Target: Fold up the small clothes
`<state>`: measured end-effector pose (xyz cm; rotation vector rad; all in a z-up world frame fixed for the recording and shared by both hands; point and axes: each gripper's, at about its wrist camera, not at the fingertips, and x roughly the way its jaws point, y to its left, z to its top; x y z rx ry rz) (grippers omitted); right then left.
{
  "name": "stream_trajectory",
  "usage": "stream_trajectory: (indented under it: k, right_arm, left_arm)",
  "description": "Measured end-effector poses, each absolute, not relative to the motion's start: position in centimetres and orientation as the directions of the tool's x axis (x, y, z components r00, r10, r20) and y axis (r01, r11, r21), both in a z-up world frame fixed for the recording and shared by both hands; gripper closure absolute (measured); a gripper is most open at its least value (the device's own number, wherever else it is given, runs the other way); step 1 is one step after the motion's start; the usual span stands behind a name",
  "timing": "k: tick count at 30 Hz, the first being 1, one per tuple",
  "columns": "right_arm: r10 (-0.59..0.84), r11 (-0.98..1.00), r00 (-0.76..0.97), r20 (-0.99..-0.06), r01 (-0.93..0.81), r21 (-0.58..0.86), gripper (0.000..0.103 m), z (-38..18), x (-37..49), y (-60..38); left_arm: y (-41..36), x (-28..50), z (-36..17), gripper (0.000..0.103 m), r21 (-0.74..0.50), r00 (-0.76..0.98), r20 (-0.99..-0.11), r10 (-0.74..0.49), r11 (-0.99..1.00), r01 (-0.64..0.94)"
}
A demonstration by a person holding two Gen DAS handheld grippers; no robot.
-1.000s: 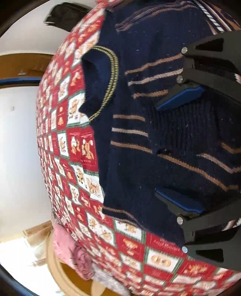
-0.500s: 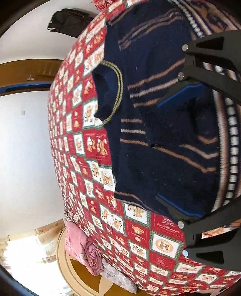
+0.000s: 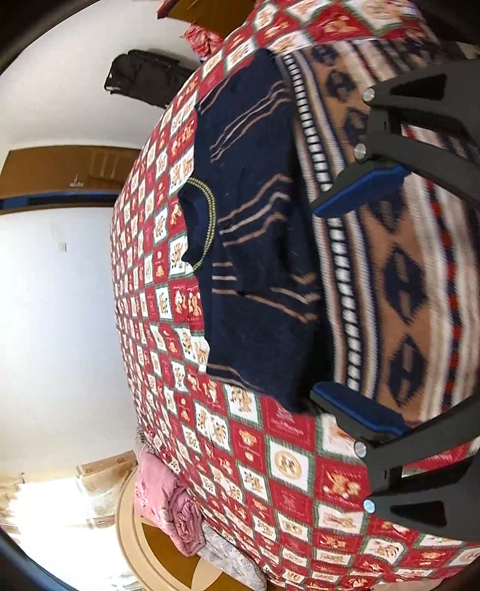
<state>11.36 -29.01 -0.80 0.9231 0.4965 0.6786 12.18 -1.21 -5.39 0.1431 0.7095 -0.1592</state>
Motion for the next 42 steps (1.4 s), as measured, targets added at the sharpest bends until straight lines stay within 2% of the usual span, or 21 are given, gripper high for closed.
stream_trajectory:
  k: [4, 8, 11, 13, 15, 19, 23, 27, 30, 34, 38, 42]
  right_arm:
    - [0.727, 0.468, 0.673, -0.135, -0.341, 0.815, 0.079, 0.7, 6.7, -30.6]
    - [0.733, 0.511, 0.656, -0.18, -0.357, 0.782, 0.078, 2.4, 0.4, -32.0]
    - [0.722, 0.538, 0.662, -0.2, -0.356, 0.764, 0.063, 3.9, -4.4, -33.1]
    - [0.716, 0.531, 0.679, -0.163, -0.377, 0.759, 0.044, 4.9, -7.6, -34.0]
    - [0.694, 0.559, 0.701, -0.164, -0.381, 0.736, 0.029, 5.5, -9.9, -34.4]
    - [0.58, 0.7, 0.761, -0.29, -0.284, 0.655, 0.028, 3.7, -10.8, -33.0]
    - [0.538, 0.766, 0.73, -0.422, -0.215, 0.606, 0.028, 0.0, -8.2, -29.9]
    - [0.542, 0.773, 0.641, -0.543, -0.128, 0.621, 0.028, -5.2, -4.7, -27.3]
    - [0.509, 0.822, 0.576, -0.64, -0.105, 0.559, 0.028, -8.3, -3.5, -25.0]
    - [0.485, 0.851, 0.542, -0.687, -0.111, 0.513, 0.028, -9.6, -3.1, -23.8]
    - [0.472, 0.855, 0.559, -0.682, -0.101, 0.509, 0.028, -9.5, -3.3, -24.5]
    - [0.501, 0.832, 0.549, -0.67, -0.093, 0.547, 0.028, -9.6, -3.6, -25.3]
  left_arm:
    - [2.0, 9.4, -5.0, 0.006, 0.069, 0.762, -0.636, -0.122, 0.975, 0.213]
    - [4.7, 6.4, -4.6, 0.004, 0.12, 0.789, -0.605, -0.107, 0.967, 0.223]
    - [6.6, 4.8, -4.4, 0.003, 0.108, 0.799, -0.587, -0.128, 0.966, 0.234]
    - [8.1, 3.6, -4.2, 0.003, 0.06, 0.791, -0.584, -0.181, 0.962, 0.265]
    - [8.8, 2.7, -4.3, 0.002, 0.048, 0.782, -0.59, -0.199, 0.959, 0.281]
    - [7.7, 2.5, -3.6, 0.002, 0.116, 0.815, -0.572, -0.09, 0.975, 0.189]
    - [6.8, 1.9, -4.4, 0.002, 0.11, 0.789, -0.608, -0.087, 0.975, 0.192]
    - [5.4, 1.7, -5.8, 0.002, 0.198, 0.774, -0.633, 0.0, 0.967, 0.162]
    - [5.7, 1.6, -6.1, 0.002, 0.191, 0.761, -0.649, 0.008, 0.969, 0.154]
    - [5.9, 1.7, -6.6, 0.002, 0.193, 0.742, -0.669, 0.031, 0.972, 0.134]
    - [5.5, 1.8, -6.8, 0.002, 0.21, 0.715, -0.698, 0.049, 0.968, 0.139]
    - [5.3, 0.2, -7.5, 0.002, 0.26, 0.704, -0.709, 0.038, 0.942, 0.211]
